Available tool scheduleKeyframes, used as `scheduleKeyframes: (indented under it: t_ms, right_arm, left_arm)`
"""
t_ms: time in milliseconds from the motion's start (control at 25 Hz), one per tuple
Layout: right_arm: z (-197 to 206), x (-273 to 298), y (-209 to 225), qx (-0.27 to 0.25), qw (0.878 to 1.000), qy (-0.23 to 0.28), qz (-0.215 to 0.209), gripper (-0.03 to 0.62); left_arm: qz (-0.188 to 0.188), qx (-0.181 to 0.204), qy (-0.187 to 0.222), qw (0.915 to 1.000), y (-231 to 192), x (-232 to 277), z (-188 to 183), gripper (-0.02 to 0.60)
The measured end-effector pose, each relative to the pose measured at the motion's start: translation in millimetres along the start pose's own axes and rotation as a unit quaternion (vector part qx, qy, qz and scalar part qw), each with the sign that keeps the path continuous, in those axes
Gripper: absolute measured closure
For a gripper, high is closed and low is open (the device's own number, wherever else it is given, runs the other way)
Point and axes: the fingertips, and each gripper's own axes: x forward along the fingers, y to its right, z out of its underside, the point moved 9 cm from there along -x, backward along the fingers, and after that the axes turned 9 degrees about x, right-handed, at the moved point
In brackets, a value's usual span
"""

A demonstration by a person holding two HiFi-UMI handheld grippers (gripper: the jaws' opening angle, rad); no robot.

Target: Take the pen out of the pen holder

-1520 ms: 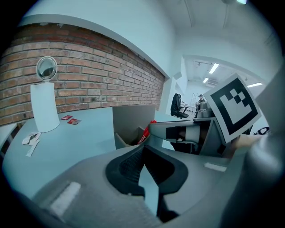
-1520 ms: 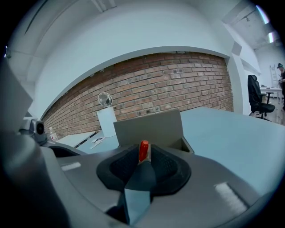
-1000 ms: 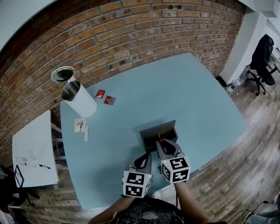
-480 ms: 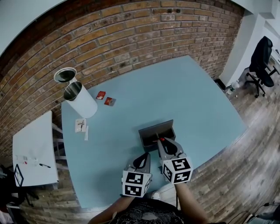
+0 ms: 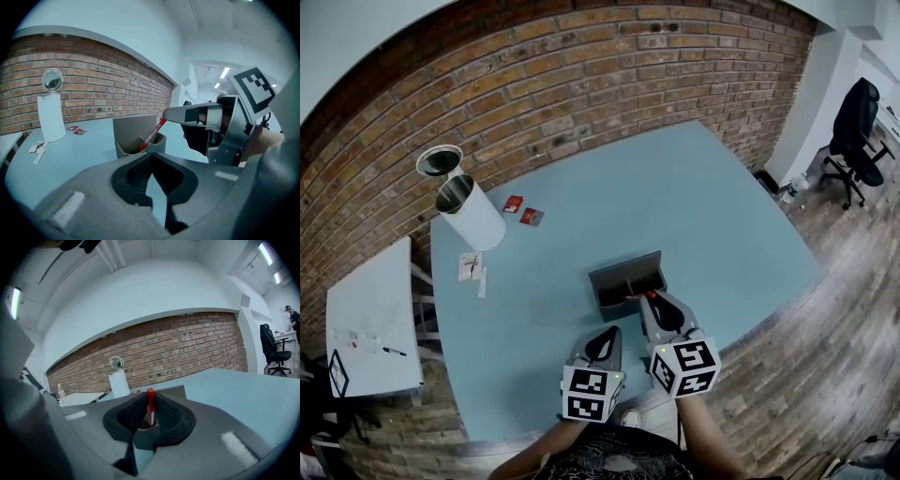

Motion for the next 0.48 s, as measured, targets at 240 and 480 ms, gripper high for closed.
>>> scheduleKeyframes:
  t_ms: [240,480]
  right_arm:
    - [-6,-19,0,0.0,1.0,0.014,-0.005,0.545]
    - [-4,-38,2,-0.006,1.0,0.019,0.0,0.545]
  left_arm:
    - [0.004,0.006,0.007,1.0,16,-3,-3,0.588]
    - [0.008,0.014,0.014,0.9998,29,-10,-3,0.588]
